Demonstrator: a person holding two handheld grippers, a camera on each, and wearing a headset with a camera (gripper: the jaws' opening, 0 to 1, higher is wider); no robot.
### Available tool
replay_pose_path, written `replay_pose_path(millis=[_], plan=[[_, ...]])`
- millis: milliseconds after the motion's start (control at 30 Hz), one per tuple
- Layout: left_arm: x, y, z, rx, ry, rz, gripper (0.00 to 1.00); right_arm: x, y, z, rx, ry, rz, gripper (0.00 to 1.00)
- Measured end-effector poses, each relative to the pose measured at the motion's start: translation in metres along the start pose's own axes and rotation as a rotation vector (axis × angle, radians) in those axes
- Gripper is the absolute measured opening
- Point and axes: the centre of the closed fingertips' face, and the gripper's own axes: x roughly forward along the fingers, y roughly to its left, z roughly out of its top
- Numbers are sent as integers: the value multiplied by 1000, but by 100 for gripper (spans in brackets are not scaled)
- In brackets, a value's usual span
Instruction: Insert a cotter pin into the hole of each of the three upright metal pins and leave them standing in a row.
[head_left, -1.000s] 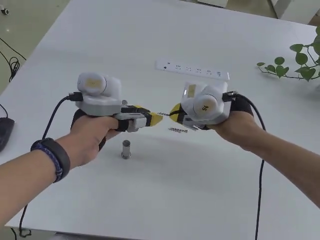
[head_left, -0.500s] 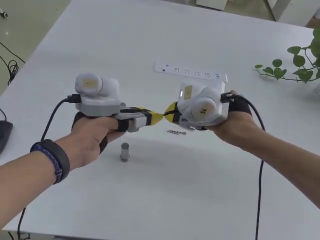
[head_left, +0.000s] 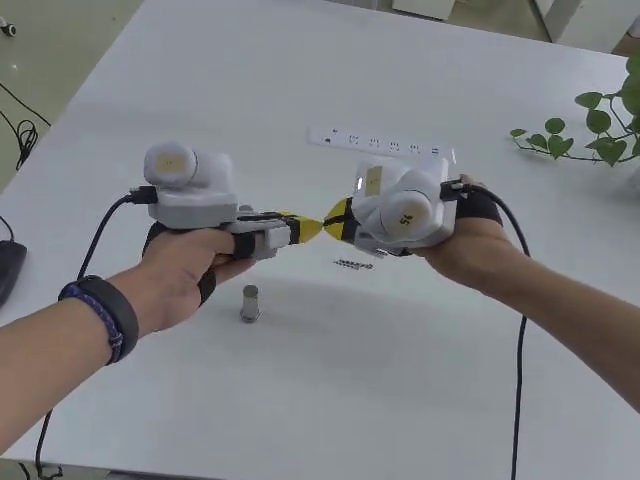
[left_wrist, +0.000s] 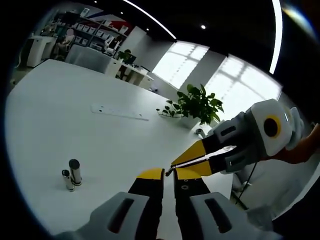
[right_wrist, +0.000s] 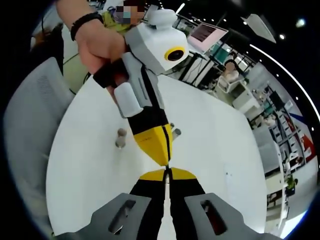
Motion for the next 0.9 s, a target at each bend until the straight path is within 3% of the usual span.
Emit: replay_pose_path(millis=[667,900], plan=[[-2,-4,4,-83,-38,-39,1,0,0,5,-27,-15,2,2],[-2,-4,6,-75,-49,-41,1,-1,-1,6,-39,-14,-2,2]])
